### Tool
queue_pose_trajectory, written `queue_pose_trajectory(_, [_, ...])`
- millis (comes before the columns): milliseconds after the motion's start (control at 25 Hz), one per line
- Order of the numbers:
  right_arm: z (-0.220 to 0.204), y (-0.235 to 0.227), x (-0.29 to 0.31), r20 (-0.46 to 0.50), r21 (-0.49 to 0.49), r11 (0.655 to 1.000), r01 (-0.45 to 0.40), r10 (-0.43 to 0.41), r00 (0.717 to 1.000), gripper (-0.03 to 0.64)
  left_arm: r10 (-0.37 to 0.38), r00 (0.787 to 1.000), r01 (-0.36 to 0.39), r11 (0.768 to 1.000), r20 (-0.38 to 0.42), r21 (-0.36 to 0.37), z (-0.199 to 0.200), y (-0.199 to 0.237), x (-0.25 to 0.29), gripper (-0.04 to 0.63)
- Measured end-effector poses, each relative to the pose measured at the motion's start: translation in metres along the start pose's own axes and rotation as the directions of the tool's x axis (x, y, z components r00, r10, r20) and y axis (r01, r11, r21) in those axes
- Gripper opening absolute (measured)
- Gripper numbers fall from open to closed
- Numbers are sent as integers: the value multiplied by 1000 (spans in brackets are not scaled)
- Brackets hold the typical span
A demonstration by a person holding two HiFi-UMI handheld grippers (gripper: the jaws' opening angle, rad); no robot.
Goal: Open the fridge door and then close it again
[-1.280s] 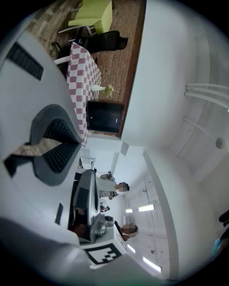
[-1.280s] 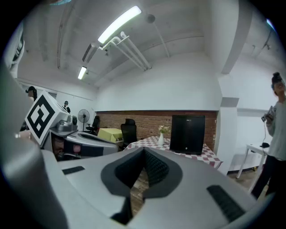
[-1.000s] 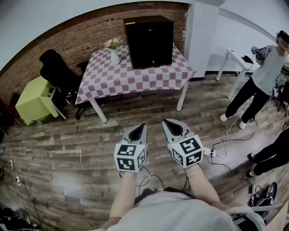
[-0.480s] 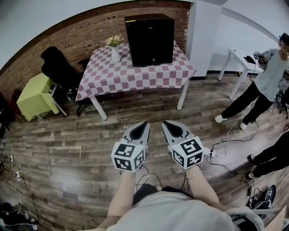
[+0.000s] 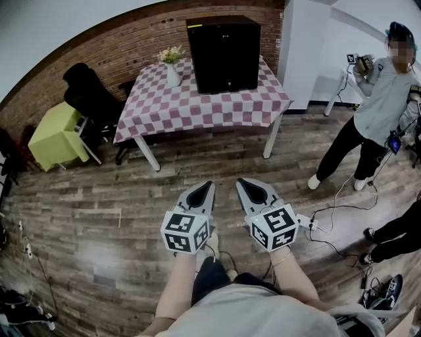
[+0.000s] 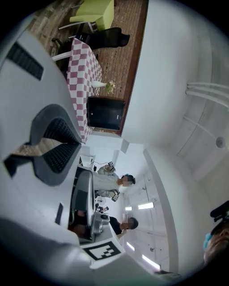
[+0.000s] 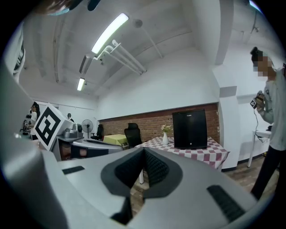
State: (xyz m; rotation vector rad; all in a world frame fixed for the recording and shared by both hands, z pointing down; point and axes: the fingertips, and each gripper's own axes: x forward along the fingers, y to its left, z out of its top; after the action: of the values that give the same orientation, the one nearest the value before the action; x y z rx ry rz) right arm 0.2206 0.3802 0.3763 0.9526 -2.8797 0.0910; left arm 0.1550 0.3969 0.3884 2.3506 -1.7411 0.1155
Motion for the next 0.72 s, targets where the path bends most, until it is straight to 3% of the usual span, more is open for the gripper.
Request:
queue_pose_trajectory(320, [10,-26,57,13,-7,1000,24,-24,1000,-2,-24,1000,24,1000,9,19,14,46,48,6])
queue_pose_trajectory(720, [45,-62,182,29,-34,996,78,-77,997,-2,-50,997,48,998,53,46,69,157,122,6])
